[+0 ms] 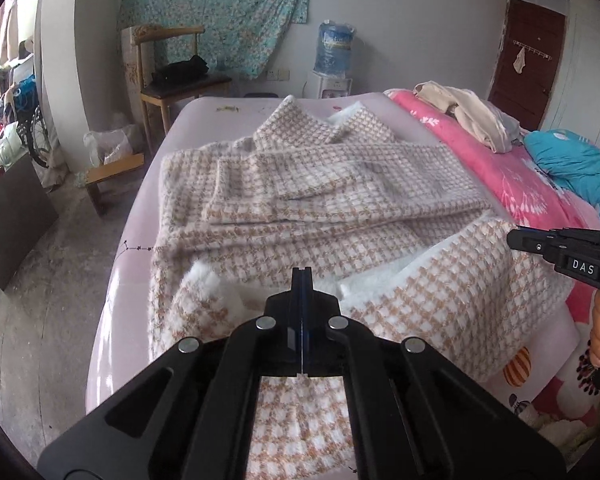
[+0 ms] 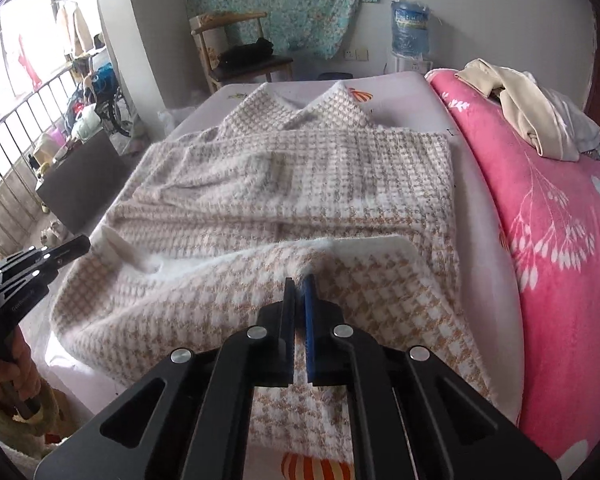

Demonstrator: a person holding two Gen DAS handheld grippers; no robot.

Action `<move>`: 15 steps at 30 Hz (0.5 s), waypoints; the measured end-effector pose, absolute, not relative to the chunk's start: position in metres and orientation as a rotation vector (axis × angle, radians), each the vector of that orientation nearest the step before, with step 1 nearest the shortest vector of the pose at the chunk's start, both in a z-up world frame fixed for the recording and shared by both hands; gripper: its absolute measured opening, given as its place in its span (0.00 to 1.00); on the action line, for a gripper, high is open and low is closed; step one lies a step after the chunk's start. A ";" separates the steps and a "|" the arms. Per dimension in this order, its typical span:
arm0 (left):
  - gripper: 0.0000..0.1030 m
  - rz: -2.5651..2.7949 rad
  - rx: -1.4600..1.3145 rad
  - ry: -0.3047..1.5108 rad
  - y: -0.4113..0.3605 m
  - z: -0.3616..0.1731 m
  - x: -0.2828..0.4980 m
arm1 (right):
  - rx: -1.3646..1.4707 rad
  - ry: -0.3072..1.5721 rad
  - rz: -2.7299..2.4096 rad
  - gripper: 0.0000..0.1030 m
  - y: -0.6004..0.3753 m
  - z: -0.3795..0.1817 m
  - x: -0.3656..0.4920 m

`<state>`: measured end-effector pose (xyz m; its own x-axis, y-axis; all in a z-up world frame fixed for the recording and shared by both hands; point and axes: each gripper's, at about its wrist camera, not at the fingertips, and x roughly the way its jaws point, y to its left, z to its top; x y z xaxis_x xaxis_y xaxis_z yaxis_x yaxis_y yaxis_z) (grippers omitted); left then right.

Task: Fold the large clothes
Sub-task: 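Pinch the white fluffy hem edge with both grippers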

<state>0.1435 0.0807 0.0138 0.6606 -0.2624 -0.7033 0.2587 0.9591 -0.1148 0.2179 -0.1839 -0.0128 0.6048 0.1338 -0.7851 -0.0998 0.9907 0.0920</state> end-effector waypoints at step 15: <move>0.36 -0.323 -0.145 1.068 0.083 -0.040 0.160 | 0.182 1.091 0.213 0.33 -0.207 -0.060 0.229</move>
<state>0.1603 0.0830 -0.0395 0.4404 -0.3288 -0.8354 0.1895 0.9436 -0.2715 0.2286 -0.2067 -0.0598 0.4446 0.2603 -0.8571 -0.0819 0.9647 0.2504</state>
